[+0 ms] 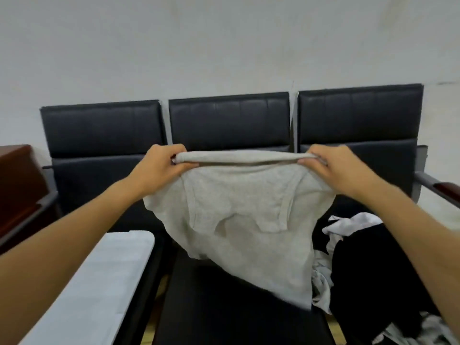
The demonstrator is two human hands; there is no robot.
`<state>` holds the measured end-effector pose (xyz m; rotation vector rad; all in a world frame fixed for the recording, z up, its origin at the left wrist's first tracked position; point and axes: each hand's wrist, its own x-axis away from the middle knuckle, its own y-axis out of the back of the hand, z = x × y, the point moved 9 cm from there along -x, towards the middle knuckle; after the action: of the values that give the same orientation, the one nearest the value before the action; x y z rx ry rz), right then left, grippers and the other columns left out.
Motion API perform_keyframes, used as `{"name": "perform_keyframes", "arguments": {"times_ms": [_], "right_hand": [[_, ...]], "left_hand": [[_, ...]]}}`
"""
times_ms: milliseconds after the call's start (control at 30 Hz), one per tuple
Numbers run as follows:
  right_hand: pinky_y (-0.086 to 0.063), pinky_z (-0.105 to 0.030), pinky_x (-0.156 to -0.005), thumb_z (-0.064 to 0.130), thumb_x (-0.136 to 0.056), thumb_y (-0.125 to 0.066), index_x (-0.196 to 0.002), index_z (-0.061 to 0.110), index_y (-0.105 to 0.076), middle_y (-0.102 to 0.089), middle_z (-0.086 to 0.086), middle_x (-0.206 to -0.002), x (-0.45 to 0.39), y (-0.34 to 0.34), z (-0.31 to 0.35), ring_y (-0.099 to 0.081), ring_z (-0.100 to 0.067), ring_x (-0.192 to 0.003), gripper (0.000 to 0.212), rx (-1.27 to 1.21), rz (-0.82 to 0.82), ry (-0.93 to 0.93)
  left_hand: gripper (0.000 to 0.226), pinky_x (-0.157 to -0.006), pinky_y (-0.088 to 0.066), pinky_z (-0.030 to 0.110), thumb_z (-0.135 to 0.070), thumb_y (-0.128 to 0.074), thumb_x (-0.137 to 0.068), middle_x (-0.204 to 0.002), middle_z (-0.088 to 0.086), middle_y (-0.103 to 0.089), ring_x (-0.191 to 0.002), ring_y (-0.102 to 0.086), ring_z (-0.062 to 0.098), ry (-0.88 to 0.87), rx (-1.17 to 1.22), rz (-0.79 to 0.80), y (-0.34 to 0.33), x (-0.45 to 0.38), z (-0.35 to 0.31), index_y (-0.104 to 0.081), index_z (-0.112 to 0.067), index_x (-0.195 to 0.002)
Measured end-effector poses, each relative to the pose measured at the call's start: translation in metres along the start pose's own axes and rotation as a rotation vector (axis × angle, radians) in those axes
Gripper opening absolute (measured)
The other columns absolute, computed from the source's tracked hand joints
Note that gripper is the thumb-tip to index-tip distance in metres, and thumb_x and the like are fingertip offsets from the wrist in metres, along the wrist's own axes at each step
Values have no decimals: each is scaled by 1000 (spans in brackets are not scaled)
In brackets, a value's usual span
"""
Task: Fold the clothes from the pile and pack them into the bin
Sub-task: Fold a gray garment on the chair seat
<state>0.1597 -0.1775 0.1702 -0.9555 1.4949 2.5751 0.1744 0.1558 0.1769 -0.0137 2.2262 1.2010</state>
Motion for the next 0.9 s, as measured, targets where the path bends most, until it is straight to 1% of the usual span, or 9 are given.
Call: {"name": "perform_keyframes", "arguments": {"times_ms": [133,233,333,400,533,600,667,800,900], "right_hand": [[-45,-31,-64,44,-94,-57,-85,24,-65,-64,5,-78,-8,60,59,-60,-12,-73,24,8,75,28],[-44,-28,-65,52,-85,-61,-84,31,-72,-69,7,-76,-5,83,88,-64,-10,-74,23,-31,202,25],[-44,-23,-66,49,-84,-65,-85,32,-76,-72,14,-75,1,88,97,-66,0,-71,21,-126,337,-30],[-47,-24,-69,45,-87,-66,-87,28,-78,-74,11,-79,1,76,92,-67,-2,-72,21,-151,430,-66],[-52,-27,-74,38,-90,-67,-88,25,-77,-75,6,-84,-3,6,59,-69,-6,-77,17,-65,628,-124],[-54,-29,-77,35,-92,-67,-88,27,-76,-74,7,-85,-6,-42,34,-69,-8,-80,13,-23,677,-135],[-54,-33,-80,31,-94,-65,-87,28,-72,-72,6,-88,-7,-90,10,-68,-12,-85,11,31,699,-117],[-54,-43,-79,28,-98,-58,-82,34,-62,-66,-1,-87,-8,-182,-50,-64,-23,-85,18,77,614,-196],[-52,-44,-73,29,-103,-48,-94,27,-62,-63,-3,-88,-6,-223,-78,-60,-24,-81,17,112,516,-217]], "left_hand": [[20,-65,-50,22,-34,-73,-84,-77,2,-67,-73,-62,15,-2,43,-29,66,24,-39,-69,-14,-84],[14,-65,-49,14,-36,-75,-80,-77,-4,-68,-72,-63,7,-10,107,8,95,42,-61,-70,-22,-82],[18,-67,-49,15,-40,-74,-78,-79,-3,-69,-74,-62,6,41,177,64,103,52,-63,-71,-23,-84],[24,-68,-51,17,-41,-72,-79,-83,-3,-70,-77,-64,5,97,216,127,93,55,-52,-72,-19,-89],[16,-63,-50,13,-38,-70,-85,-82,-13,-71,-76,-66,-2,209,215,317,34,63,-7,-71,-25,-94],[18,-65,-51,18,-38,-70,-88,-86,-6,-70,-78,-66,4,248,149,378,-8,64,31,-70,-22,-95],[21,-70,-54,29,-36,-69,-89,-90,3,-67,-80,-64,15,269,91,401,-49,67,65,-67,-17,-97],[19,-69,-51,42,-33,-66,-93,-78,4,-60,-72,-60,19,293,3,422,-128,75,127,-57,-16,-93],[23,-66,-51,47,-38,-56,-97,-70,5,-55,-65,-58,25,298,-112,399,-165,74,159,-49,-17,-98]]}}
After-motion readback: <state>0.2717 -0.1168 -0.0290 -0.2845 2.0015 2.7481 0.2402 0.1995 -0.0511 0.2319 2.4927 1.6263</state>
